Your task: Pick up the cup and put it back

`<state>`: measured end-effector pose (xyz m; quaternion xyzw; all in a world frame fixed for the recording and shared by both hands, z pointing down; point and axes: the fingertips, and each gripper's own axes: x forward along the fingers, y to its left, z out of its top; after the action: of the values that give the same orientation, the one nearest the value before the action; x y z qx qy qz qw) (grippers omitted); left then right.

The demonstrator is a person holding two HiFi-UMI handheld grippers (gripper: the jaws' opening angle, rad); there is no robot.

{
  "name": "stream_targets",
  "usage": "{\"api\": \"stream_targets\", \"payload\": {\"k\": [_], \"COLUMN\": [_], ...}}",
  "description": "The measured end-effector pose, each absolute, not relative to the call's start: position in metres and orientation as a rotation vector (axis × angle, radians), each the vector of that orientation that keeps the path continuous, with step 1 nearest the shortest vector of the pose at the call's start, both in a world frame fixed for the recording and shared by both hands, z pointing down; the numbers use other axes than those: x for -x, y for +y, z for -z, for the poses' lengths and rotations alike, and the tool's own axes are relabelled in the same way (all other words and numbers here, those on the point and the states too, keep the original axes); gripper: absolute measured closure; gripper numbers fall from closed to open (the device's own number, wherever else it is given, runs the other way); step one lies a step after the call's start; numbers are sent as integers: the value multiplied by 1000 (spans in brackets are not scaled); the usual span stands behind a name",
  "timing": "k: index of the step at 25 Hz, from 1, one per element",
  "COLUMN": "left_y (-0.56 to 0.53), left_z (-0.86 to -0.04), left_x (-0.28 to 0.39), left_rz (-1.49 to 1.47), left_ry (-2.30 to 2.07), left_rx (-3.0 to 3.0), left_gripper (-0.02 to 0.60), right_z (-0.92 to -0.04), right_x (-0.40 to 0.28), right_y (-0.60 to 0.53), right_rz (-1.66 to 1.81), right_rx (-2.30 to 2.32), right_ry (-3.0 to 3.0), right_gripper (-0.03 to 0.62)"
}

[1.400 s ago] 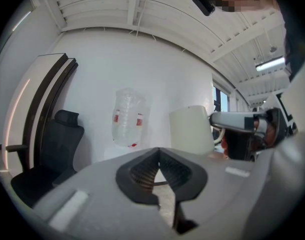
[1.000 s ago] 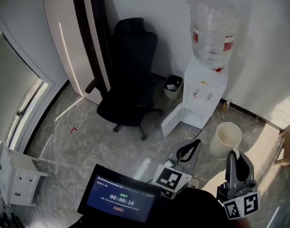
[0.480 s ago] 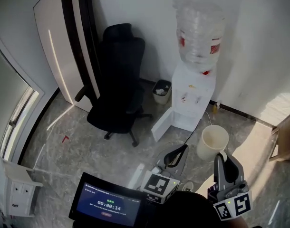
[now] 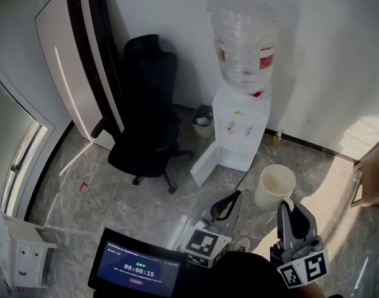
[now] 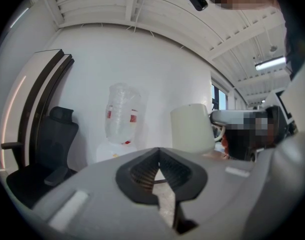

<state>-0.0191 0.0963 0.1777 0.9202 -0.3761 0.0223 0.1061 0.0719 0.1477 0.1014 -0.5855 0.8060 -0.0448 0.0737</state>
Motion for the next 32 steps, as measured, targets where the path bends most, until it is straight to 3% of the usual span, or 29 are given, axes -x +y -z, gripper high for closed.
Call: {"api": "stream_targets", "payload": {"k": [19, 32], "left_y": [99, 78], "left_z": [-187, -201], "left_x": [-41, 4], "left_rz": [-72, -42], "left_ry": [-1265, -1382], "left_rx": [-2602, -2518], "left_gripper": [577, 577], "right_z": [-118, -124], "right_x": [-138, -122], "right_y": [132, 85], "right_rz": [190, 219], "right_rx": [1608, 1587], "right_ry": [2523, 2558], "right_gripper": [548, 548]}}
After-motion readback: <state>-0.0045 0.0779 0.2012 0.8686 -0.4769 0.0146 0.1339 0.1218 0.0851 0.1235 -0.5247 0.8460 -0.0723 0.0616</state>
